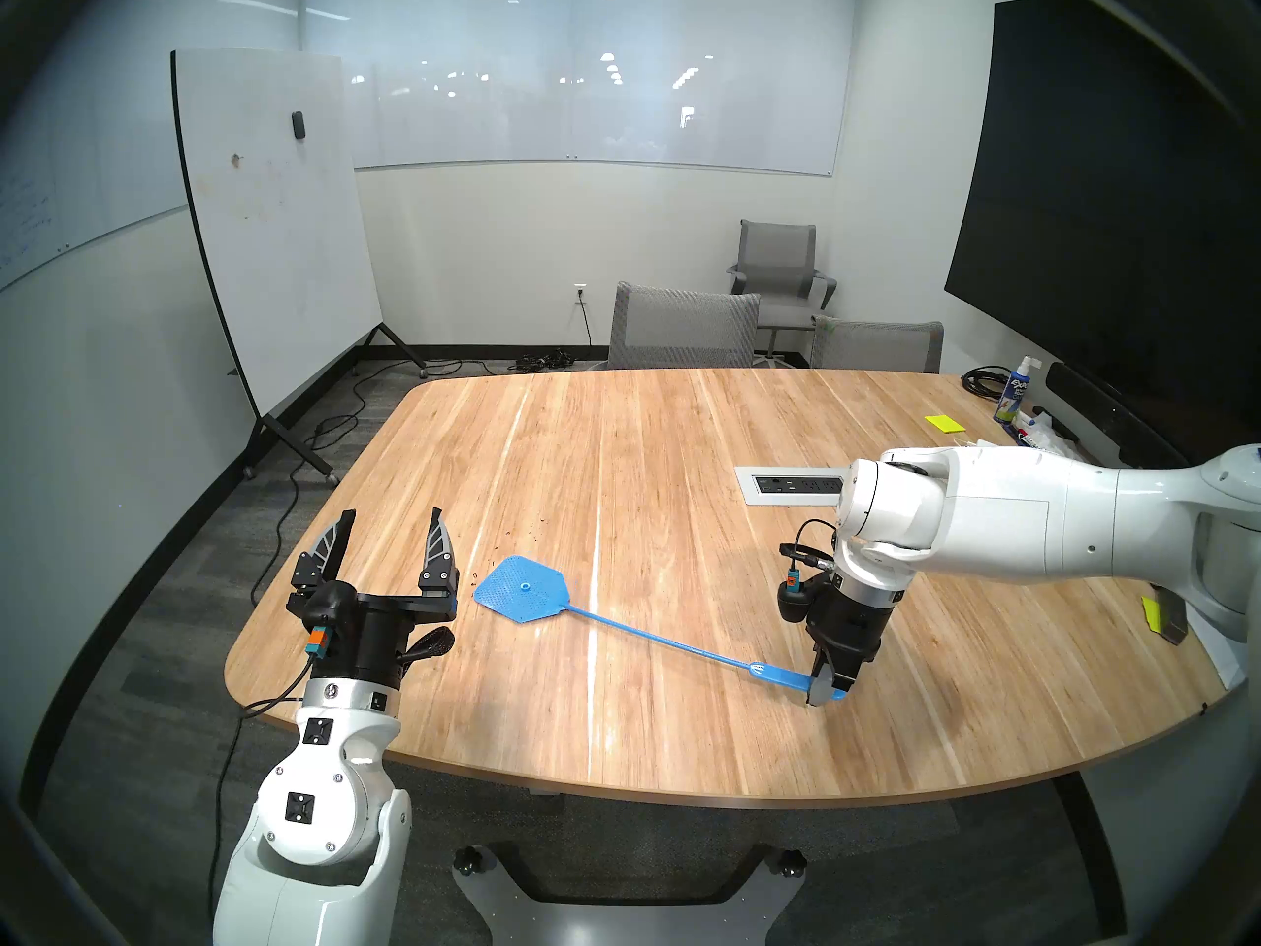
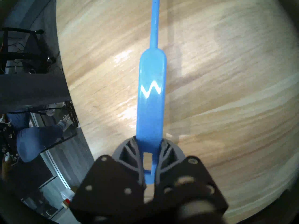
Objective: Swat a bug on table
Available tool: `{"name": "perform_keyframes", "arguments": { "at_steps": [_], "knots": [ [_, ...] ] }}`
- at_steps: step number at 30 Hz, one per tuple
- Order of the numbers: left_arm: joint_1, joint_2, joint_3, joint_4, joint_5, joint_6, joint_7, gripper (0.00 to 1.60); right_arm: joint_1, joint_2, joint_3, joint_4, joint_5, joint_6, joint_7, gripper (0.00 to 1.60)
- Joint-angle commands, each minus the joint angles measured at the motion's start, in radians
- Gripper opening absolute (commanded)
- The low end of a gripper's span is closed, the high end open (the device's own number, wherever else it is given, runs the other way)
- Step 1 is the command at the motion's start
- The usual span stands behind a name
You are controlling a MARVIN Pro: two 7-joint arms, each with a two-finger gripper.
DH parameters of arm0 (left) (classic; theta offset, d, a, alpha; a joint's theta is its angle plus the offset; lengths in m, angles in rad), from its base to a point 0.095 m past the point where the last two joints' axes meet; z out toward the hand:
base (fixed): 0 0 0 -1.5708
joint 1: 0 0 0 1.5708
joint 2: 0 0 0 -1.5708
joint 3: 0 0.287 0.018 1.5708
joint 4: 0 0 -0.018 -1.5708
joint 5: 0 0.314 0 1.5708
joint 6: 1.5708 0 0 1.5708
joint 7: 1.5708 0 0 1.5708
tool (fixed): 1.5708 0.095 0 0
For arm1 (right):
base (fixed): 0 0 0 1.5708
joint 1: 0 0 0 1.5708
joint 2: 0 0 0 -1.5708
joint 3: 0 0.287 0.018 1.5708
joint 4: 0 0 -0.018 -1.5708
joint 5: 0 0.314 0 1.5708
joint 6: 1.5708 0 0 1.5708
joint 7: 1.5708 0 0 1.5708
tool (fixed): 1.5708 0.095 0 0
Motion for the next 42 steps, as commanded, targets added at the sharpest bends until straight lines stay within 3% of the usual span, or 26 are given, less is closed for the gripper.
{"name": "perform_keyframes", "arguments": {
  "at_steps": [1, 16, 24, 28, 30, 34, 42],
  "knots": [
    [-0.002, 0.0, 0.001, -0.021, 0.001, -0.003, -0.001, 1.6, 0.027, 0.115, 0.096, -0.064, 0.083, -0.045, -0.025, 0.0],
    [-0.001, 0.0, 0.001, -0.022, 0.001, -0.002, -0.001, 1.6, 0.038, 0.256, 0.148, -0.16, 0.158, -0.055, -0.104, 0.0],
    [-0.001, 0.0, 0.001, -0.022, 0.001, -0.002, -0.001, 1.6, 0.058, 0.321, 0.147, -0.2, 0.147, -0.021, -0.12, 0.0],
    [-0.001, 0.0, 0.001, -0.022, 0.001, -0.003, -0.001, 1.6, 0.073, 0.388, 0.149, -0.222, 0.14, 0.0, -0.125, 0.0],
    [-0.002, 0.0, 0.001, -0.021, 0.001, -0.003, -0.001, 1.6, 0.08, 0.376, 0.134, -0.199, 0.145, 0.009, -0.12, 0.0],
    [-0.002, 0.0, 0.001, -0.021, 0.001, -0.003, -0.001, 1.6, 0.08, 0.456, 0.136, -0.213, 0.147, 0.016, -0.123, 0.0],
    [-0.002, 0.0, 0.001, -0.021, 0.001, -0.003, -0.001, 1.6, 0.065, 0.526, 0.125, -0.198, 0.173, 0.006, -0.14, 0.0]
  ]
}}
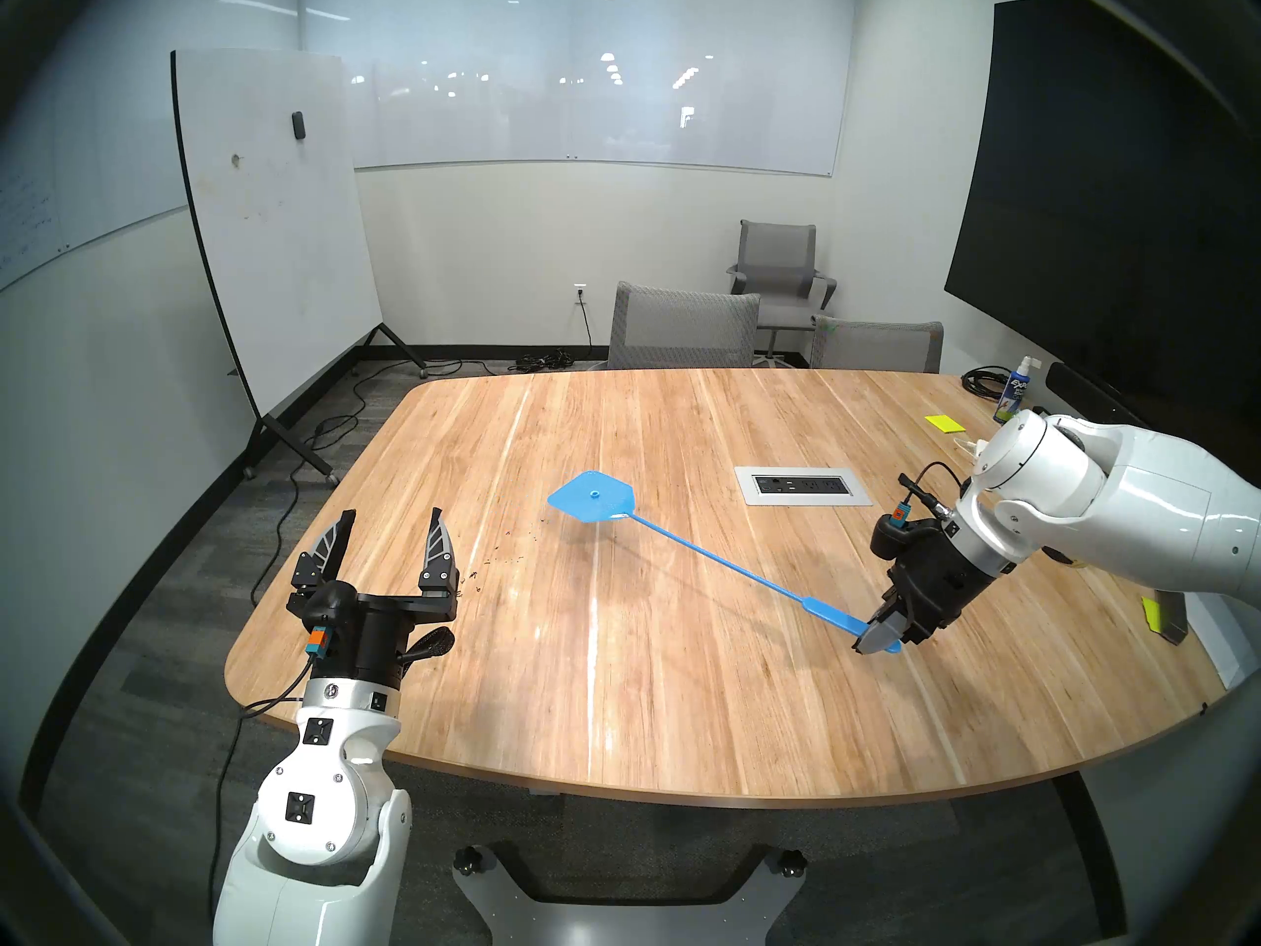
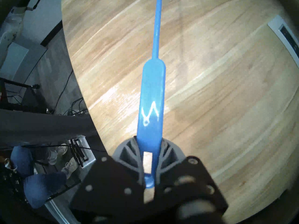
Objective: Swat a bug on table
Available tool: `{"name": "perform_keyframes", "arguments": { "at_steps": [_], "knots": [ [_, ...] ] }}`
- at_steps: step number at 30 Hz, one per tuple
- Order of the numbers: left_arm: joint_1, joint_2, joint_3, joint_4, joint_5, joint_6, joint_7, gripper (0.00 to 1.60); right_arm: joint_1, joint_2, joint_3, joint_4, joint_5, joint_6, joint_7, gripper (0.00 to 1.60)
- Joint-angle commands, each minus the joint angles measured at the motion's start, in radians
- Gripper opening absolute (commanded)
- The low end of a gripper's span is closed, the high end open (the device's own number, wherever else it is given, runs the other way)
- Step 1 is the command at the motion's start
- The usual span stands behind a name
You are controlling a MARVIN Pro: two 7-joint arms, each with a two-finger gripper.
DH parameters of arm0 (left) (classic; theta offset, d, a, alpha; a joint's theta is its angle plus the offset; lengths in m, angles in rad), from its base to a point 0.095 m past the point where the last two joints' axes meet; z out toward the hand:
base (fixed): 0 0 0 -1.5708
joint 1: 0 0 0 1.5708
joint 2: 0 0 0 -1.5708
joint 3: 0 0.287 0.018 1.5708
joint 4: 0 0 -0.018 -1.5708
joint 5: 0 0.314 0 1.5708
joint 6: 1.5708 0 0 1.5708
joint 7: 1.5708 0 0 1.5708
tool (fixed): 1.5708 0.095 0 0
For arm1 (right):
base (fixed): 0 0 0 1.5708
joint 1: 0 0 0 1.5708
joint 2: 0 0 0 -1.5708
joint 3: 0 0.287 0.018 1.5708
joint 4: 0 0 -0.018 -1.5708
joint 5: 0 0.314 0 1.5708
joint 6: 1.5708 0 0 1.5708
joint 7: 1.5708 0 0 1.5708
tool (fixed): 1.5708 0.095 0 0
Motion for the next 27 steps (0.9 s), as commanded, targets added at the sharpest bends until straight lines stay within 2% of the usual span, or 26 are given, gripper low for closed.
{"name": "perform_keyframes", "arguments": {
  "at_steps": [1, 14, 21, 27],
  "knots": [
    [-0.002, 0.0, 0.001, -0.021, 0.001, -0.003, -0.001, 1.6, 0.01, 0.103, -0.005, 0.022, 0.03, -0.012, -0.015, 0.0],
    [-0.001, 0.0, 0.001, -0.022, 0.001, -0.003, -0.001, 1.6, -0.008, 0.153, -0.075, 0.09, 0.122, -0.087, -0.078, 0.0],
    [-0.001, 0.0, 0.001, -0.023, 0.001, -0.002, -0.001, 1.6, 0.005, 0.167, -0.133, 0.084, 0.132, -0.166, -0.098, 0.0],
    [0.0, 0.0, 0.001, -0.024, 0.001, -0.001, -0.001, 1.6, 0.02, 0.176, -0.179, 0.068, 0.143, -0.2, -0.146, 0.0]
  ]
}}
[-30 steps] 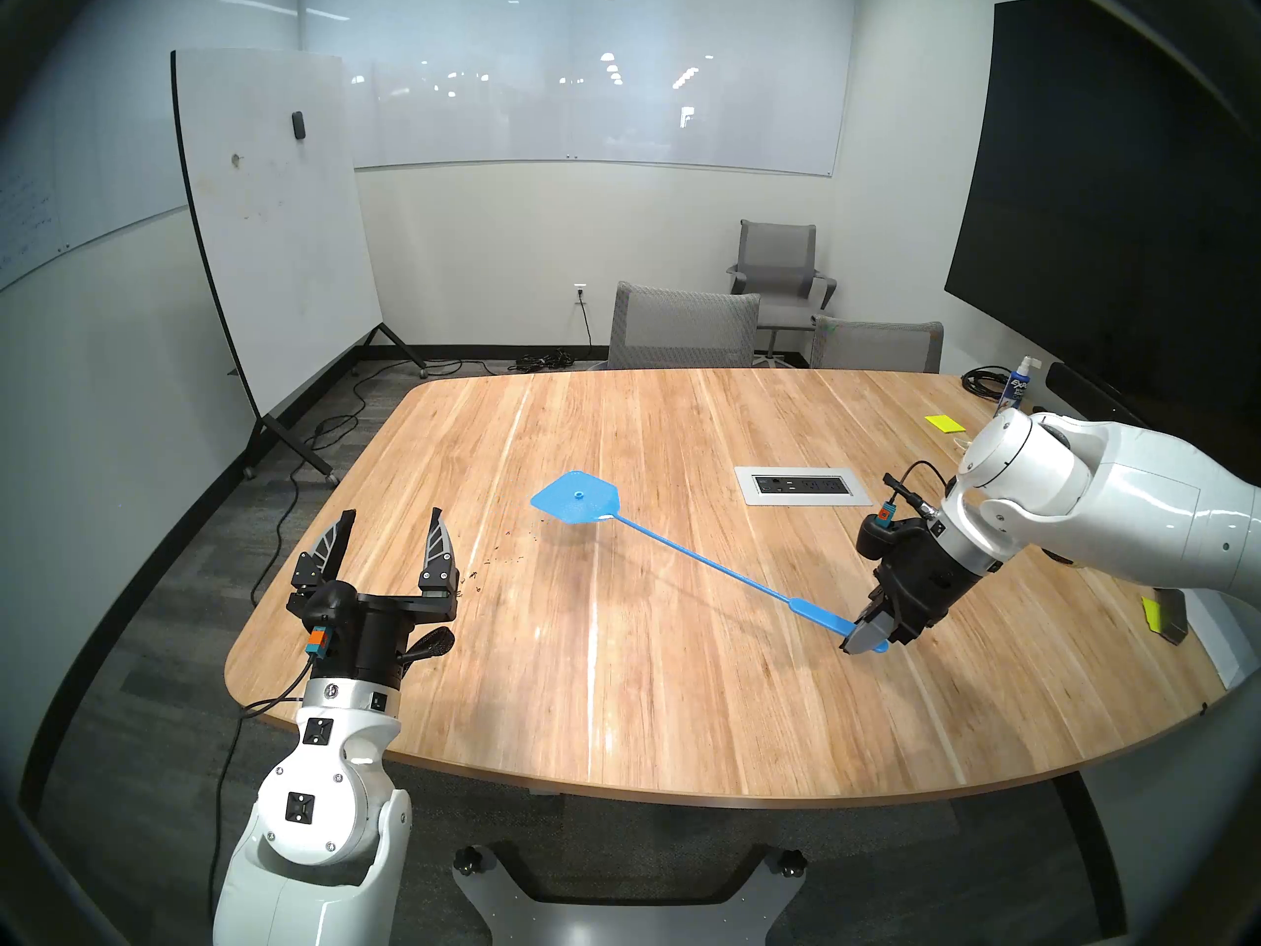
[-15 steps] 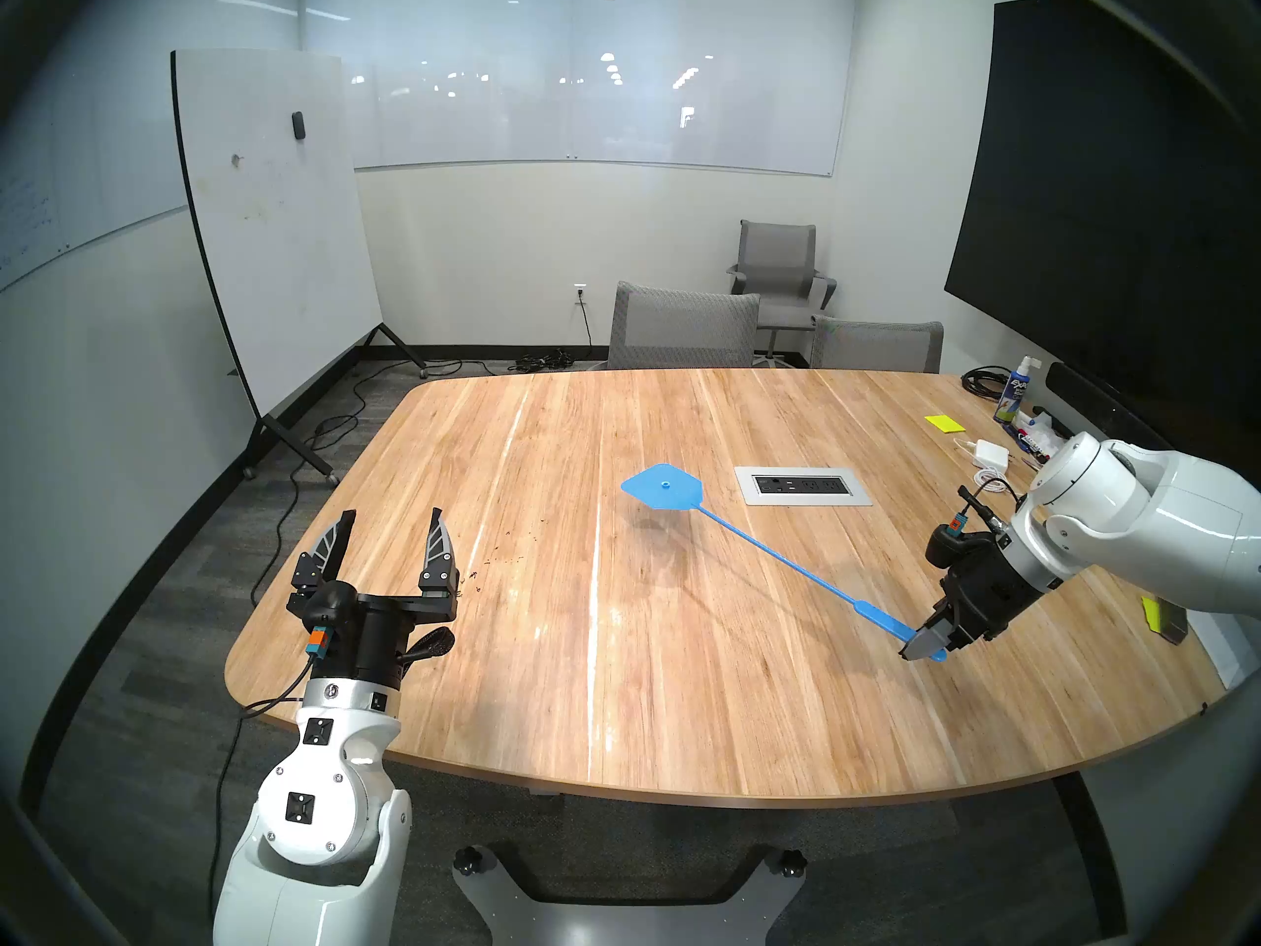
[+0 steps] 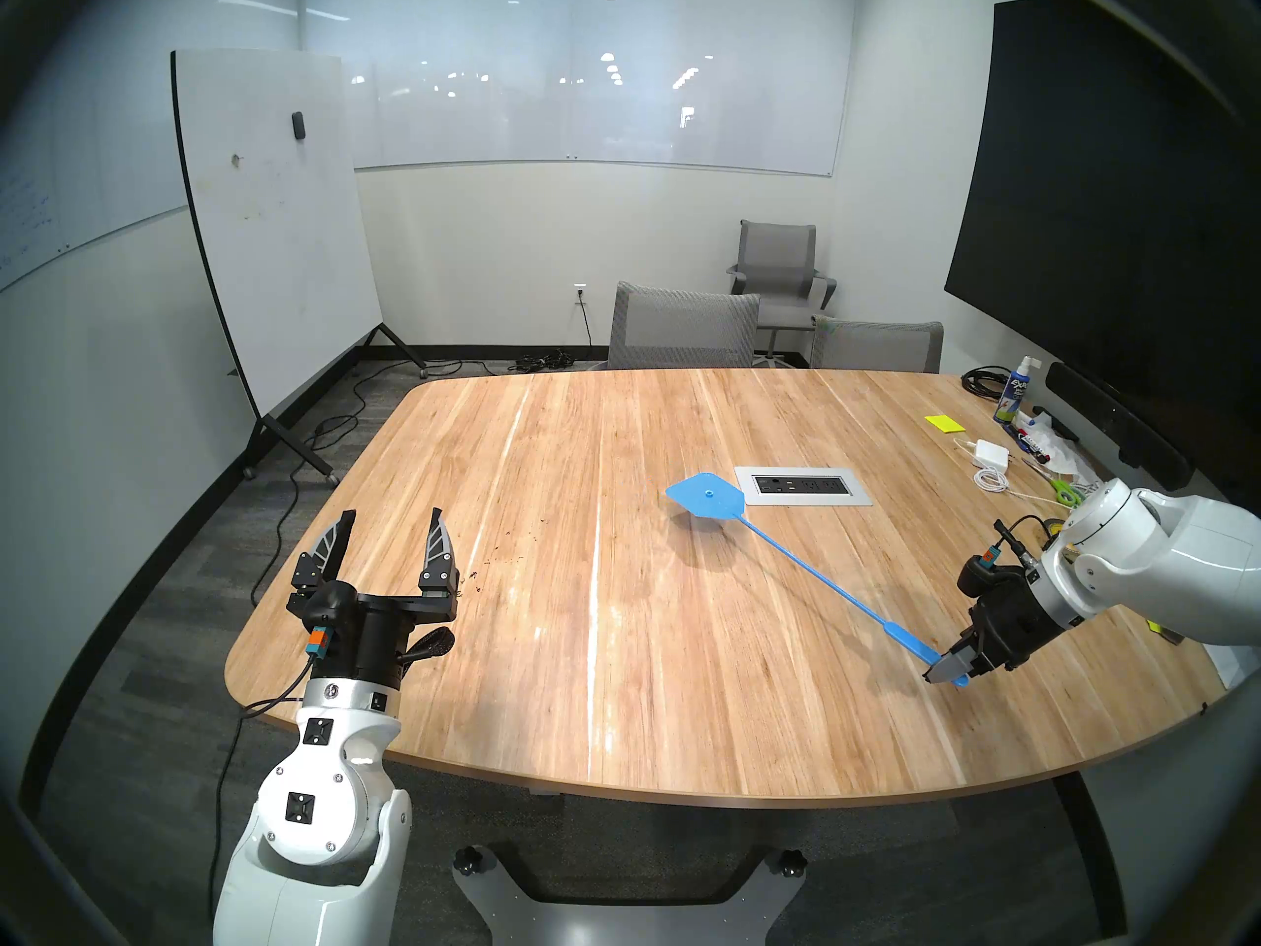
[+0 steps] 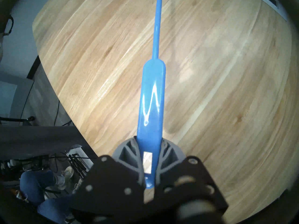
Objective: Swat a bug on table
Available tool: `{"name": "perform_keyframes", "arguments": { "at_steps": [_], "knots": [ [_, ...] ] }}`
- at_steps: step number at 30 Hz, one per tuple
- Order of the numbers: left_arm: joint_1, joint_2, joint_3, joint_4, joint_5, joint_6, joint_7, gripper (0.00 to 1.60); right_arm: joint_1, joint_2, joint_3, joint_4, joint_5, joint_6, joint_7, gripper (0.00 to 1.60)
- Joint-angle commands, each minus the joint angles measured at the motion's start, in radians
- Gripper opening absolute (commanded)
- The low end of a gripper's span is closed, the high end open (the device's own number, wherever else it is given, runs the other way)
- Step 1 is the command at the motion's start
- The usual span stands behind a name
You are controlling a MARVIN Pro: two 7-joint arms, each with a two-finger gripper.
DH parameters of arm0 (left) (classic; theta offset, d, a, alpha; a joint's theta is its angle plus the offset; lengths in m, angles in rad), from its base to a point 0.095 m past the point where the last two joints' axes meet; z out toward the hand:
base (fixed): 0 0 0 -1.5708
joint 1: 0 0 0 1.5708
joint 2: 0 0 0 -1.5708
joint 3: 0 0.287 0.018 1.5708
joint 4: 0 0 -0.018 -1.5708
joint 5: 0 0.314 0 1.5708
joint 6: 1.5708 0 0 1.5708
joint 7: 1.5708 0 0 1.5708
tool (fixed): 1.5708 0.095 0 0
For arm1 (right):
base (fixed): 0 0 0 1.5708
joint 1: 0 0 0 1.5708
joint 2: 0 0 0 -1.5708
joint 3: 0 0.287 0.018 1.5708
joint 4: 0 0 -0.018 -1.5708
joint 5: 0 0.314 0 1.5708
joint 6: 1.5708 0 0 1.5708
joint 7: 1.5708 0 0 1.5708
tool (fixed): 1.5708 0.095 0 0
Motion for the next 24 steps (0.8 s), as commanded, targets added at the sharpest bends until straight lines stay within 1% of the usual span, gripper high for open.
{"name": "perform_keyframes", "arguments": {
  "at_steps": [1, 5, 6, 7, 8, 9, 10, 11, 12, 14, 16, 18, 19, 24],
  "knots": [
    [-0.001, 0.0, 0.001, -0.023, 0.001, -0.002, -0.001, 1.6, 0.035, 0.022, -0.034, -0.019, 0.02, -0.054, -0.039, 0.0],
    [-0.001, 0.0, 0.001, -0.023, 0.001, -0.002, -0.001, 1.6, 0.05, 0.026, -0.054, -0.024, 0.029, -0.067, -0.057, 0.0],
    [-0.001, 0.0, 0.001, -0.023, 0.001, -0.002, -0.001, 1.6, 0.054, 0.026, -0.058, -0.026, 0.03, -0.069, -0.06, 0.39],
    [-0.001, 0.0, 0.001, -0.023, 0.001, -0.002, -0.001, 1.6, 0.061, 0.028, -0.064, -0.028, 0.033, -0.074, -0.066, 0.68],
    [-0.001, 0.0, 0.001, -0.023, 0.001, -0.002, -0.001, 1.6, 0.066, 0.029, -0.069, -0.03, 0.035, -0.078, -0.07, 0.72],
    [-0.001, 0.0, 0.001, -0.023, 0.001, -0.002, -0.001, 1.6, 0.069, 0.029, -0.072, -0.031, 0.037, -0.08, -0.071, 0.8],
    [-0.001, 0.0, 0.001, -0.023, 0.001, -0.002, -0.001, 1.6, 0.073, 0.03, -0.076, -0.032, 0.04, -0.084, -0.073, 0.97],
    [-0.001, 0.0, 0.001, -0.023, 0.001, -0.002, -0.001, 1.6, 0.078, 0.03, -0.081, -0.034, 0.042, -0.086, -0.075, 1.22],
    [-0.001, 0.0, 0.001, -0.023, 0.001, -0.002, -0.001, 1.6, 0.081, 0.031, -0.084, -0.035, 0.045, -0.088, -0.077, 1.27],
    [-0.001, 0.0, 0.001, -0.023, 0.001, -0.002, -0.001, 1.6, 0.09, 0.032, -0.094, -0.036, 0.05, -0.091, -0.082, 1.32],
    [-0.001, 0.0, 0.001, -0.023, 0.001, -0.002, -0.001, 1.6, 0.097, 0.033, -0.102, -0.036, 0.054, -0.094, -0.086, 1.49],
    [-0.001, 0.0, 0.001, -0.023, 0.001, -0.002, -0.001, 1.6, 0.106, 0.033, -0.112, -0.036, 0.058, -0.099, -0.091, 1.57],
    [-0.001, 0.0, 0.001, -0.023, 0.001, -0.002, -0.001, 1.6, 0.111, 0.034, -0.117, -0.036, 0.059, -0.101, -0.094, 1.6],
    [-0.001, 0.0, 0.001, -0.022, 0.001, -0.002, -0.001, 1.6, 0.138, 0.035, -0.135, -0.036, 0.049, -0.105, -0.099, 1.6]
  ]
}}
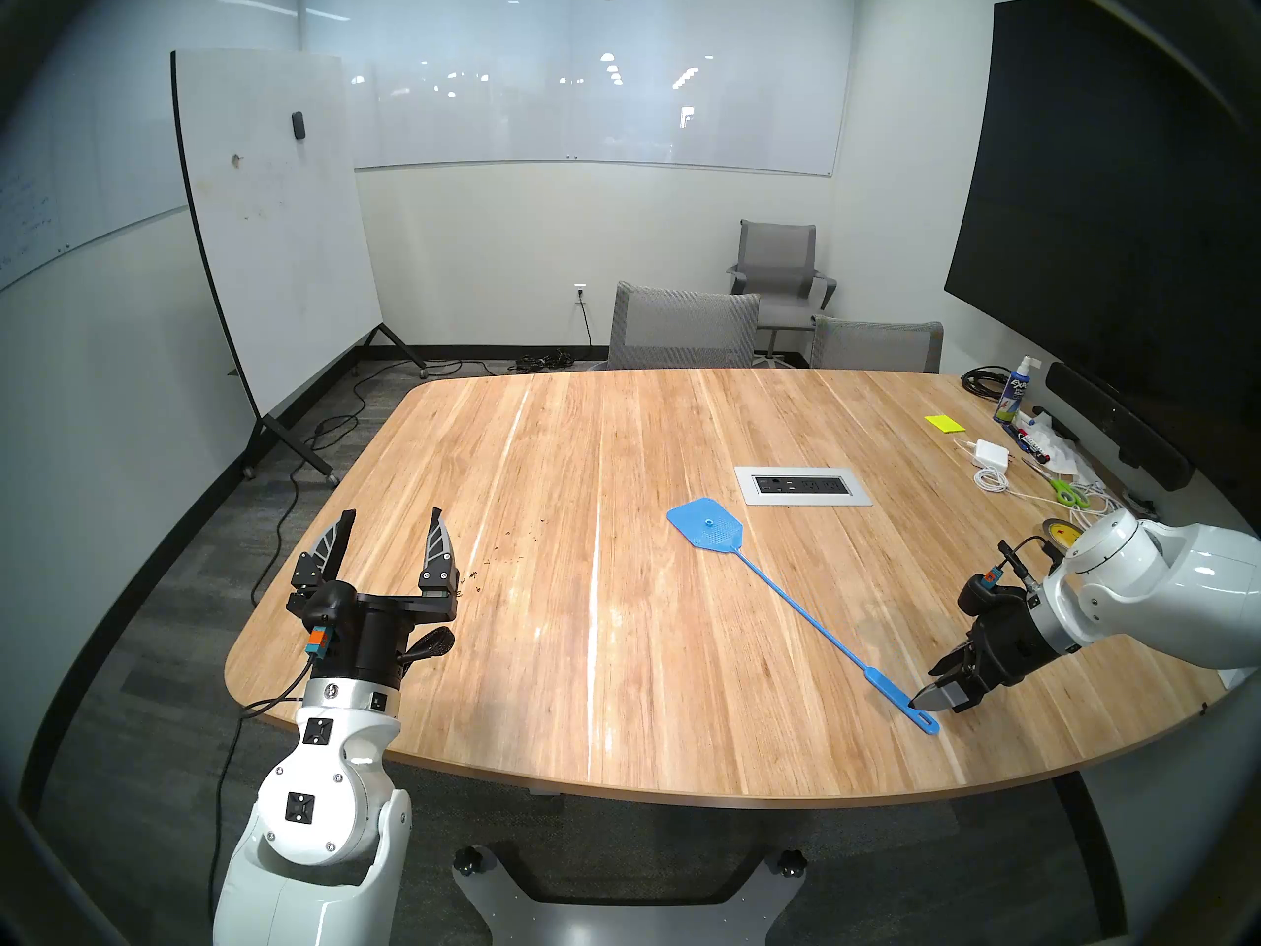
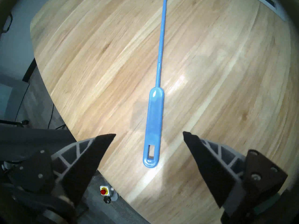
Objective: Swat a bug on table
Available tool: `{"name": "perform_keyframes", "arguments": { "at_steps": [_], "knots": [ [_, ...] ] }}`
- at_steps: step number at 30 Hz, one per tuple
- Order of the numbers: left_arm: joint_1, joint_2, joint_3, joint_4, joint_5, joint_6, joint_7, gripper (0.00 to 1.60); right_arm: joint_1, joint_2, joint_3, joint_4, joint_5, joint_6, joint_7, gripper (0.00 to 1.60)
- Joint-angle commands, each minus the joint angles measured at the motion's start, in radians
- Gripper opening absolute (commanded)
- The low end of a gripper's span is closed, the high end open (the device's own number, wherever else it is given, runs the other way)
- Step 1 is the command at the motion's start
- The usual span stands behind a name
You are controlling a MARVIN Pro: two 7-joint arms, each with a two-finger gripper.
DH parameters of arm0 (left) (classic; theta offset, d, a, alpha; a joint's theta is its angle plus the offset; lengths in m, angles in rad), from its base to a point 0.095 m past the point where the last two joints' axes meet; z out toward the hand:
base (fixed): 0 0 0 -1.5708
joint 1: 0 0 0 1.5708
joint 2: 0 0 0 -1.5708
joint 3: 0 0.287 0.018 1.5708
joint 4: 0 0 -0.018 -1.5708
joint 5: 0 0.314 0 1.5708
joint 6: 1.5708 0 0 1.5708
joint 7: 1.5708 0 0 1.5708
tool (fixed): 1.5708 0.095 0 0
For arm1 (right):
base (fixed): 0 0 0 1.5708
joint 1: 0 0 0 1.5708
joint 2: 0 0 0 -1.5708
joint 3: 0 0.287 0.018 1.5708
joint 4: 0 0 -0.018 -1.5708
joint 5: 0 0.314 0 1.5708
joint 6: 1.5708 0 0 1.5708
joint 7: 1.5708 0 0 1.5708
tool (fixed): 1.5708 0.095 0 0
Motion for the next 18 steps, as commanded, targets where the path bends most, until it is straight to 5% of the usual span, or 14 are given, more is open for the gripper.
{"name": "perform_keyframes", "arguments": {
  "at_steps": [1, 18],
  "knots": [
    [-0.001, 0.0, 0.001, -0.022, 0.001, -0.002, -0.001, 1.6, 0.068, 0.007, -0.009, 0.001, -0.005, -0.007, -0.002, 1.6],
    [-0.006, 0.0, 0.001, -0.014, 0.001, -0.005, -0.001, 1.6, 0.159, 0.01, 0.032, 0.041, 0.011, -0.093, -0.021, 1.6]
  ]
}}
